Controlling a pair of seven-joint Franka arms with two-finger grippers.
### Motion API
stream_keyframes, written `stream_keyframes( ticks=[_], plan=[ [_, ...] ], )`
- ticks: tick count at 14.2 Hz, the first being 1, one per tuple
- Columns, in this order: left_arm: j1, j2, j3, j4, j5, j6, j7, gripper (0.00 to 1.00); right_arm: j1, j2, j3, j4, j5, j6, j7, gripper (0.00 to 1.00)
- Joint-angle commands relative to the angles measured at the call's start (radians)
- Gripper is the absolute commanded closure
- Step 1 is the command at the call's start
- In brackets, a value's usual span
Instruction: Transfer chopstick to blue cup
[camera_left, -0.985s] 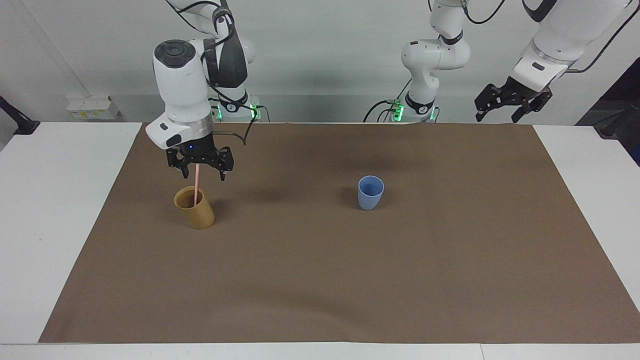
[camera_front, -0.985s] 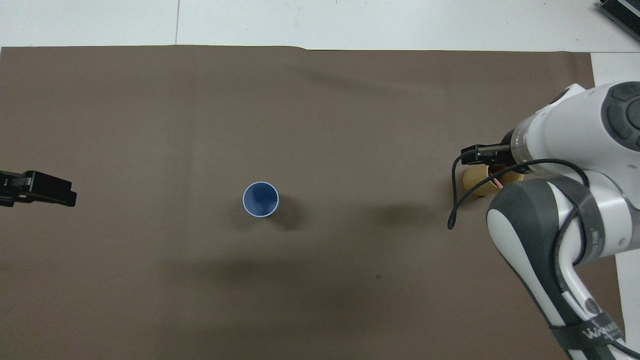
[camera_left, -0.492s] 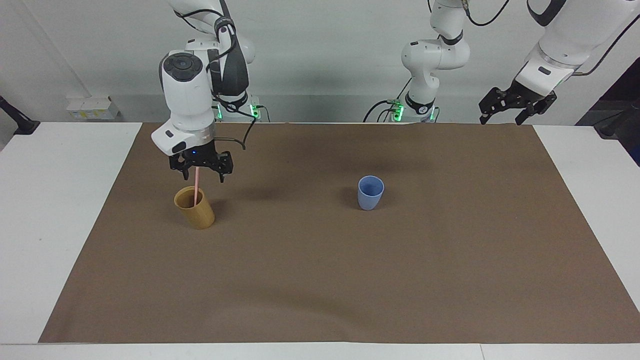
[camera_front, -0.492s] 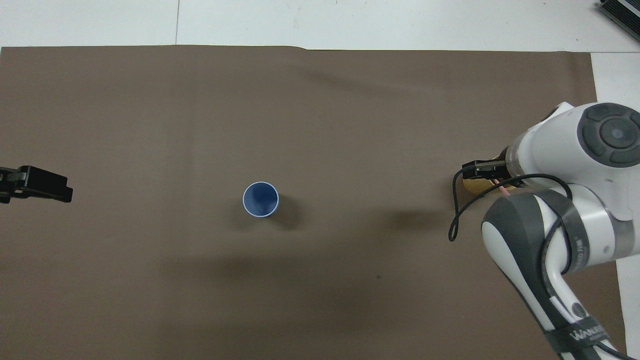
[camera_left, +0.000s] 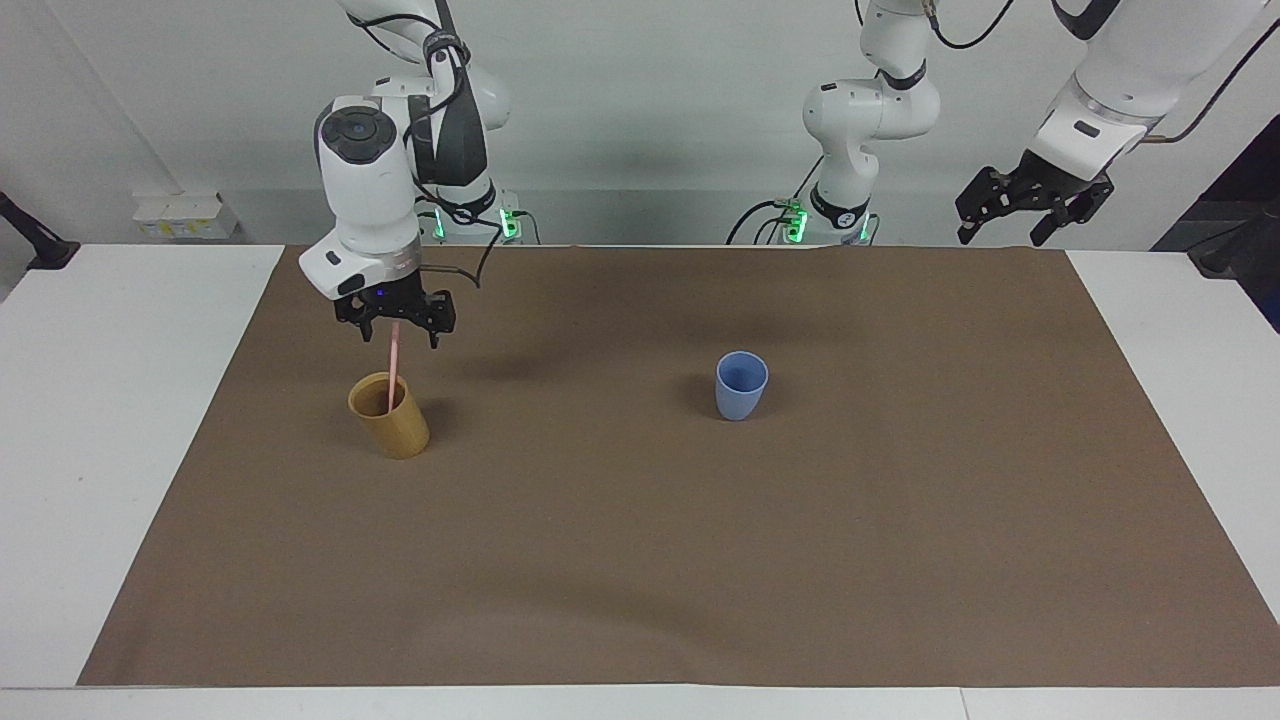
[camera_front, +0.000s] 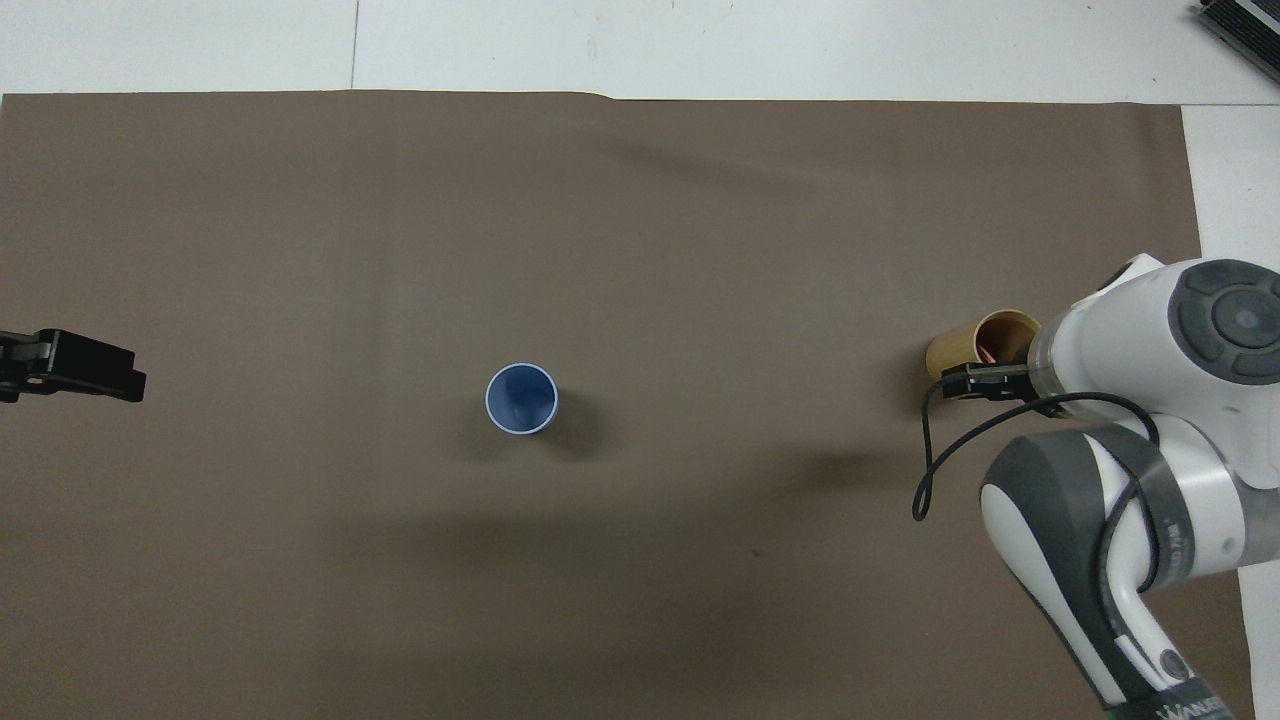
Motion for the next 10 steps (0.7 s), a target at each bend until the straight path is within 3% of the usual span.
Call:
stream_keyframes(
  ticks=[1,5,7,10],
  plan=[
    [0.012,-0.005,-0.001,0.008,0.002,-0.001,0.000,0.00,-0.023,-0.040,0.009,-0.050,-0.023,0.010,0.019,0.04],
    [0.014,-0.009,0.010,0.007,0.002,-0.003,0.004,0.00,-0.023,-0.041,0.010,-0.050,-0.023,0.010,0.020,0.05],
    [0.012,-0.011,0.008,0.004,0.002,-0.007,0.004,0.00,-0.021,-0.040,0.010,-0.050,-0.023,0.009,0.020,0.11],
    [0.012,-0.011,0.008,0.007,0.002,-0.004,0.003,0.00,-0.021,-0.041,0.009,-0.050,-0.023,0.007,0.017,0.32]
  ],
)
